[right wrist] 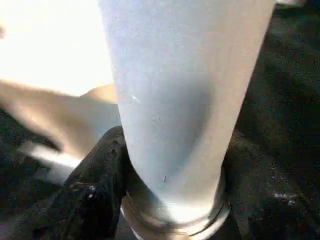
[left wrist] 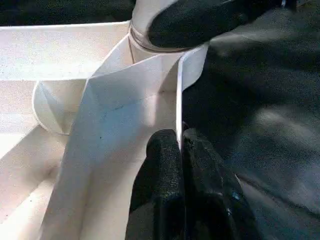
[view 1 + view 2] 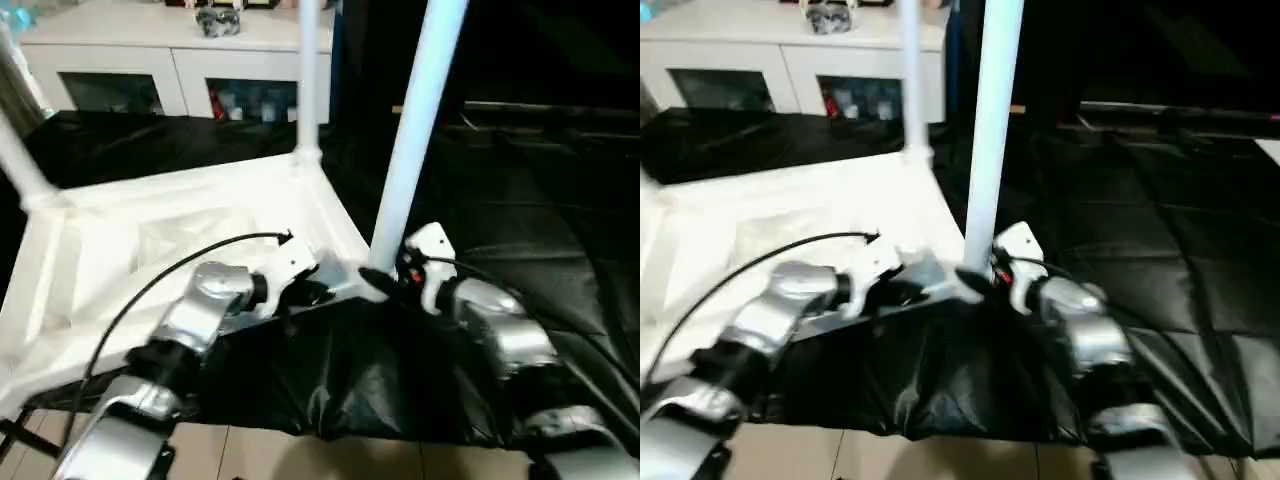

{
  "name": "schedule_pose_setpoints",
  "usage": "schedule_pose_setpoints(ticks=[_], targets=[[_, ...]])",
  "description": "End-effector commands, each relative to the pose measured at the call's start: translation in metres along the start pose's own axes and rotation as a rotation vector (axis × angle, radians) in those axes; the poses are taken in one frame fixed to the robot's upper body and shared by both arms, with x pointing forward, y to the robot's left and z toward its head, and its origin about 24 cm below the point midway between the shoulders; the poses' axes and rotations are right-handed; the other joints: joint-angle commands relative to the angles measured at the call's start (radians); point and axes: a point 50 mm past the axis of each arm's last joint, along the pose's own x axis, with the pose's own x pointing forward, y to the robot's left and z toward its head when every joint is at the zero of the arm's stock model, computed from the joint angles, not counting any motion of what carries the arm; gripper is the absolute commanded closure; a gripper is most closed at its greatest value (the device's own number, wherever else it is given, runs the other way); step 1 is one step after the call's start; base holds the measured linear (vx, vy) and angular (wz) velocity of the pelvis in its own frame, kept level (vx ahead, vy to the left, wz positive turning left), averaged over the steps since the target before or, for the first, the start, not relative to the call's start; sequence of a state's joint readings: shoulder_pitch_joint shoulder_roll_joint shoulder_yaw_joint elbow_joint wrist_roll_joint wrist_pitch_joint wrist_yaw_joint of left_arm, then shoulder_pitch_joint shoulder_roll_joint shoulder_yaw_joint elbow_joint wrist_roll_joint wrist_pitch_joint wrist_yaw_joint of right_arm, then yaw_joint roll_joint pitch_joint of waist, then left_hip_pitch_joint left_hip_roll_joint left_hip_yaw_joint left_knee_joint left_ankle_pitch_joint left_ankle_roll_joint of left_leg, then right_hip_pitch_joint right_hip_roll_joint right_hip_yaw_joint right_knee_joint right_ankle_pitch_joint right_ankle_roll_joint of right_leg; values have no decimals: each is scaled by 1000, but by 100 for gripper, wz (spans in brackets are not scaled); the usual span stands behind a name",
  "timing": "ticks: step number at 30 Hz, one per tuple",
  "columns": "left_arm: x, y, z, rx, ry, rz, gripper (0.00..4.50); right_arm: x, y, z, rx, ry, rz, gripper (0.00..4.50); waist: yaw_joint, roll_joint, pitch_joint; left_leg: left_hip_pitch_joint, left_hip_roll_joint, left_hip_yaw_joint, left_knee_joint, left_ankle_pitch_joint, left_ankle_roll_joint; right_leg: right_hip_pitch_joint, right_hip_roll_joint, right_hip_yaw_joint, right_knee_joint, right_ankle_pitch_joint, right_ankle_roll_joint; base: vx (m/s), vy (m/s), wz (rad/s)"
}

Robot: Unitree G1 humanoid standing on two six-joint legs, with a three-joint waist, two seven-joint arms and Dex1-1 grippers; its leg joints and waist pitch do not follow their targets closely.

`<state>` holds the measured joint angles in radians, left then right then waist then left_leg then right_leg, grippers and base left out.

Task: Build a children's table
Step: Rotate leg to tighten

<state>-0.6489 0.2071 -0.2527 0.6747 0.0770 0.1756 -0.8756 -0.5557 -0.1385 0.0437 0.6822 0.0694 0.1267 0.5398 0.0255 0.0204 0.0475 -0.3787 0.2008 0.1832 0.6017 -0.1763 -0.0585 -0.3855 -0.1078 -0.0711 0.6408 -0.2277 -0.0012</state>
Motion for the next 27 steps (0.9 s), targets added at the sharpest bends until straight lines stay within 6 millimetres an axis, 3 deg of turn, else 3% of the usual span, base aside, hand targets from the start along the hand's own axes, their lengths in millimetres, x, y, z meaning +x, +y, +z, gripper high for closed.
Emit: schedule_pose_setpoints(ticks=[1, 4, 6, 8, 13, 16, 19, 23, 27], targets=[[19, -6, 27, 40, -57, 41, 450, 23, 37, -12, -2, 75, 42, 203, -3, -6, -53, 17, 23, -15, -85, -323, -24, 25, -39, 41, -110, -321, -179, 0, 0, 0], [23, -7, 31, 51, -66, 48, 450, 30, 46, -5, -7, 45, 51, 203, -3, -7, -55, 16, 23, -13, -85, -321, -19, 25, -36, 41, -109, -285, -182, 0, 0, 0], [22, -8, 31, 66, -76, 26, 450, 30, 48, 0, 3, 12, 99, 152, 0, -7, -61, 12, 25, -13, -85, -270, 2, 34, -36, 41, -102, -191, -198, 0, 0, 0], [21, -8, 31, 72, -80, 15, 450, 29, 48, 1, 18, -2, 121, 141, -1, -7, -62, 10, 25, -10, -84, -248, 18, 35, -34, 41, -99, -137, -212, 0, 0, 0], [13, -13, 26, 112, -121, -87, 450, 17, 31, 2, 1, 1, 177, 96, 1, -8, -66, 8, 24, -5, -76, -198, 58, 42, -37, 42, -93, -49, -247, 0, 0, 0], [8, -15, 24, 117, -138, -127, 450, 9, 21, 1, -38, 20, 213, 62, 5, -4, -66, 9, 26, -3, -74, -179, 69, 41, -36, 43, -91, -30, -258, 0, 0, 0], [-1, -14, 17, 125, -125, -169, 450, -10, 8, 0, -145, 55, 341, 62, 13, -6, -64, 12, 30, 0, -73, -187, 76, 41, -34, 43, -91, -28, -266, 0, 0, 0], [-7, -12, 14, 131, -118, -199, 450, -23, 0, 1, -180, 74, 441, 62, 19, -7, -61, 14, 32, 2, -78, -224, 60, 39, -34, 43, -97, -100, -254, 0, 0, 0], [-16, -10, 10, 138, -106, -236, 450, -36, -6, 2, -198, 98, 533, 76, 21, -8, -62, 13, 33, 3, -76, -216, 66, 37, -34, 44, -95, -95, -257, 0, 0, 0]])
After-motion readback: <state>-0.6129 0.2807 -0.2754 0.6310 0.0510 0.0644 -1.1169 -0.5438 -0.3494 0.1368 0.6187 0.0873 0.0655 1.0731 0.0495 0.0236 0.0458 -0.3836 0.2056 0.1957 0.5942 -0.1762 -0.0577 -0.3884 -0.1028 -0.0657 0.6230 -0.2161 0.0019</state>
